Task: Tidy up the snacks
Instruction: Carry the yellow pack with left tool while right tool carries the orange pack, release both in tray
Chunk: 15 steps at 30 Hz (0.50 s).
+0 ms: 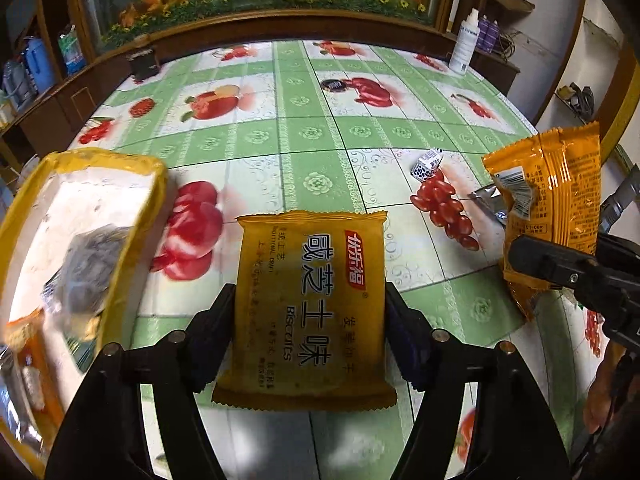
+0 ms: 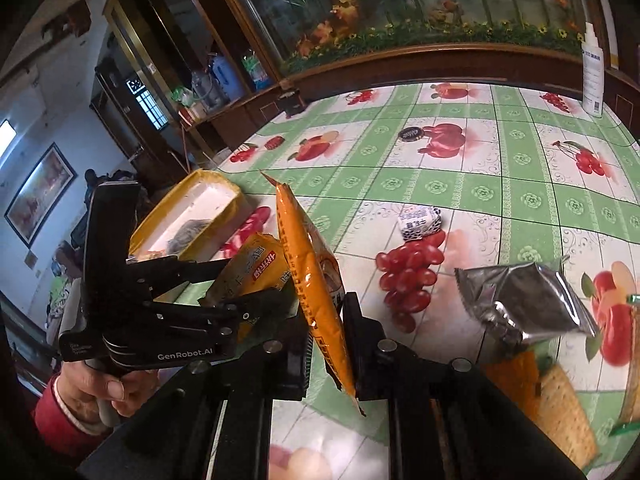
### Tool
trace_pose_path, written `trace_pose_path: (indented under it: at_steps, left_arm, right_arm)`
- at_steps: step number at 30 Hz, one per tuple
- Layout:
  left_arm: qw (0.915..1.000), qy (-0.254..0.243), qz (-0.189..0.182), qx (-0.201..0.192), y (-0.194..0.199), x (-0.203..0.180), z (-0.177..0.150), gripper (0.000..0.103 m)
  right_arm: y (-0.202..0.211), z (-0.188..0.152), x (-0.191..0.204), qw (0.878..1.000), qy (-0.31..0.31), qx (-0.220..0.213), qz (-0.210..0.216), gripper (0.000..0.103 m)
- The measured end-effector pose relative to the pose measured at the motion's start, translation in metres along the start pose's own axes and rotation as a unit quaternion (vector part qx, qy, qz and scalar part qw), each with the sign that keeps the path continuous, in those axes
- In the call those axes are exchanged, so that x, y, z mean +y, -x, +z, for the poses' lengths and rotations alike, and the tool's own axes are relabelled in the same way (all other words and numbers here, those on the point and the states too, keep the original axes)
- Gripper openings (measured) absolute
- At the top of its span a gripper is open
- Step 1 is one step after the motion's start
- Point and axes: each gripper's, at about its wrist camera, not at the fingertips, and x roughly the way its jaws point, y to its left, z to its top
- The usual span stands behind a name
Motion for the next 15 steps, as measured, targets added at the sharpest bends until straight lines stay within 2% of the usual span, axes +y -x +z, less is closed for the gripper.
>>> trace_pose_path:
  at_steps: [11,15]
  left_arm:
    - [0.9954,0.045,0.068,-0.051,0.064,0.032,-0.032,0.069]
    - [0.9932,0.055,0.081,-0.063,0.077,0.044,-0.041,0.069]
  right_arm:
    - [0.013,-0.012,0.041,0.999,0.008,-0.018,0.037,0.014]
    - [0.011,-0.015,0.062,0.999,0.022,-0.016,0.047,0.014]
